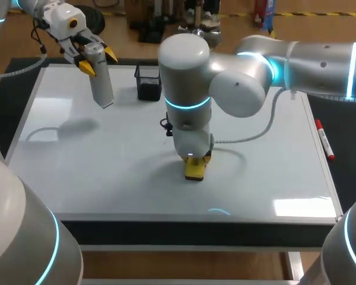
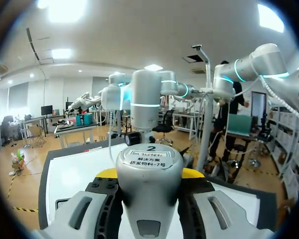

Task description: Pick up the inspection probe, press it on each red-marked spot on the whiteboard one by one, put down the probe, pick up the eraser, and wipe off all the red marks.

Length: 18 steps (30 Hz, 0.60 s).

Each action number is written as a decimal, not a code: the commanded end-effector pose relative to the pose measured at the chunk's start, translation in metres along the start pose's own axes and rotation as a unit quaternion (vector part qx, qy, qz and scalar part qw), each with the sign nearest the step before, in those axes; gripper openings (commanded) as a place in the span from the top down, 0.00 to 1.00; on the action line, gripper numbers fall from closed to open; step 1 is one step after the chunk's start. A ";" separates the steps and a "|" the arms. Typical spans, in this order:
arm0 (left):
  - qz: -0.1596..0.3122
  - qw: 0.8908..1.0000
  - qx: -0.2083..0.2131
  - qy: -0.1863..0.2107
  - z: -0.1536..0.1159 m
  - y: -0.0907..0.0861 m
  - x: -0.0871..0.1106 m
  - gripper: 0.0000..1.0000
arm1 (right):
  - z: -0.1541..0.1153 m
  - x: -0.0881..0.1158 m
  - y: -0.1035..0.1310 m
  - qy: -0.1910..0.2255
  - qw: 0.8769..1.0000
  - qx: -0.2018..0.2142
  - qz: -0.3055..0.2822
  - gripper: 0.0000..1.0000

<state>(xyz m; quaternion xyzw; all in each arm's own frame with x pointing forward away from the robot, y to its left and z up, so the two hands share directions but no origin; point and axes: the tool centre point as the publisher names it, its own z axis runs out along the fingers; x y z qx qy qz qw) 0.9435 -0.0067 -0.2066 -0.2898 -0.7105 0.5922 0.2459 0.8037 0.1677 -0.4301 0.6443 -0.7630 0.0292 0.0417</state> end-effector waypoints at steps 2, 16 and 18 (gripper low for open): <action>0.000 1.000 0.005 0.008 -0.007 0.003 -0.004 1.00 | 0.011 0.022 -0.003 -0.001 1.000 0.003 0.004 1.00; 0.000 1.000 0.005 0.008 -0.007 0.003 -0.004 1.00 | -0.017 0.027 -0.012 -0.005 1.000 -0.005 -0.012 1.00; 0.000 1.000 0.005 0.008 -0.007 0.003 -0.004 1.00 | -0.023 0.026 -0.018 -0.011 1.000 -0.009 -0.017 1.00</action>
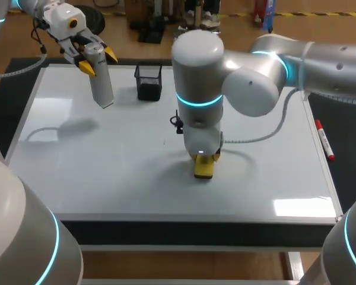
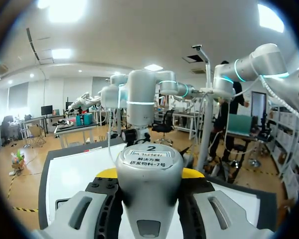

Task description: Pick up the inspection probe, press it on each red-marked spot on the whiteboard one by one, put down the probe, pick up the eraser, and wipe off all the red marks.

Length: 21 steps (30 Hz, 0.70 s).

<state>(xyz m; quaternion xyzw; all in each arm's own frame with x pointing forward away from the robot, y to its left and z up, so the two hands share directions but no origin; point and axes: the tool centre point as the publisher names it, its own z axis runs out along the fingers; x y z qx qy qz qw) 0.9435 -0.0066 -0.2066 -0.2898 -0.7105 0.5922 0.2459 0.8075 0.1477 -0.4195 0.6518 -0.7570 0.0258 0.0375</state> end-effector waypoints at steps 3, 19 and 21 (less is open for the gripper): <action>0.000 1.000 0.005 0.008 -0.007 0.002 -0.004 1.00 | -0.024 0.005 -0.020 -0.011 1.000 -0.010 -0.013 1.00; 0.000 1.000 0.005 0.008 -0.007 0.002 -0.004 1.00 | -0.044 -0.001 -0.043 -0.017 1.000 -0.007 -0.014 1.00; 0.000 1.000 0.005 0.008 -0.007 0.002 -0.004 1.00 | -0.044 -0.001 -0.043 -0.017 1.000 -0.007 -0.014 1.00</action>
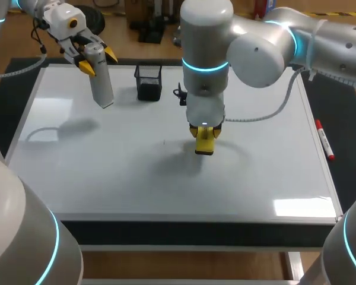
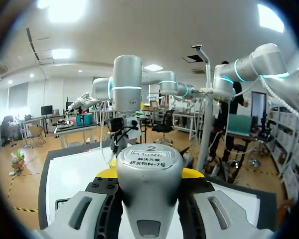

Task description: Pick up the inspection probe, press it on each red-marked spot on the whiteboard one by one, put down the probe, pick up the eraser, and wipe off all the red marks.

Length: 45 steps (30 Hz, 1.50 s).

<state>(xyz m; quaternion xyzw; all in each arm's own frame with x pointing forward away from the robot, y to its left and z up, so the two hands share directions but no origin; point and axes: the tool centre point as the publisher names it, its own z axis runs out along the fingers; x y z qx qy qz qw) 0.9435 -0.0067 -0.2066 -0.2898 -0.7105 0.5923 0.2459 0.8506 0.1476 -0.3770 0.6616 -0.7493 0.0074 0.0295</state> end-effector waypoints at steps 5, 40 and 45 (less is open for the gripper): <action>0.000 1.000 0.005 0.008 -0.007 0.002 -0.004 1.00 | -0.001 0.001 0.000 0.001 1.000 0.001 -0.001 1.00; 0.000 1.000 0.005 0.008 -0.007 0.002 -0.004 1.00 | 0.016 -0.032 -0.173 0.002 0.999 -0.001 -0.043 1.00; 0.000 1.000 0.005 0.008 -0.007 0.002 -0.004 1.00 | 0.019 -0.036 -0.189 0.001 0.999 -0.001 -0.040 1.00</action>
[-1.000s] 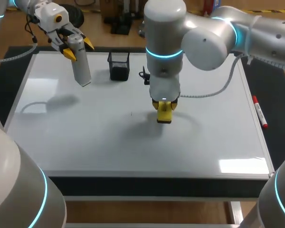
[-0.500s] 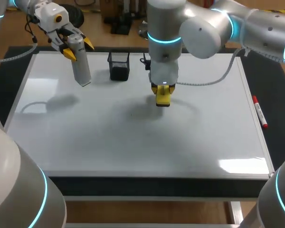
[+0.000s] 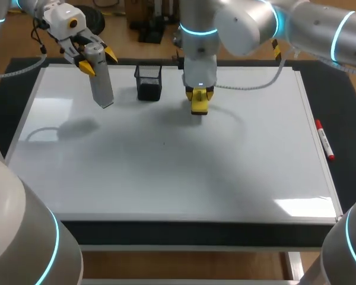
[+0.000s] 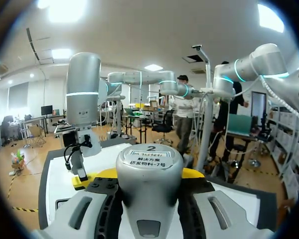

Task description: Pick up the inspection probe, press it on each red-marked spot on the whiteboard one by one, put down the probe, pick up the eraser, and wipe off all the red marks.

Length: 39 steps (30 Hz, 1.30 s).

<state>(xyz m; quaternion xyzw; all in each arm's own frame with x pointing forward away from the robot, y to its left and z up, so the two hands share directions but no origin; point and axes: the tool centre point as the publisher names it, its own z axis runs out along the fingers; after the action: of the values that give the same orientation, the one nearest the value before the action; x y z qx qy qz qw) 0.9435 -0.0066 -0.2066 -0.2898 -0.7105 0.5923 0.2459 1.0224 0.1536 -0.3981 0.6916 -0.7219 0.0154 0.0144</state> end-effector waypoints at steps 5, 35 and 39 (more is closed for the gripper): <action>0.000 1.000 0.005 0.008 -0.007 0.002 -0.004 1.00 | 0.005 -0.011 -0.030 0.007 1.000 -0.011 0.002 1.00; 0.000 1.000 0.005 0.008 -0.007 0.002 -0.004 1.00 | 0.023 -0.023 -0.047 0.031 0.999 0.018 0.003 1.00; 0.000 1.000 0.005 0.008 -0.007 0.002 -0.004 1.00 | 0.024 -0.023 -0.048 0.031 0.999 0.027 0.005 1.00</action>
<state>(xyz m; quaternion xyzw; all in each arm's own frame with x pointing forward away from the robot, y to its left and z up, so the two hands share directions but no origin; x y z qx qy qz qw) 0.9435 -0.0067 -0.2066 -0.2898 -0.7105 0.5923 0.2459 1.0706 0.1722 -0.4227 0.6871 -0.7244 0.0522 0.0189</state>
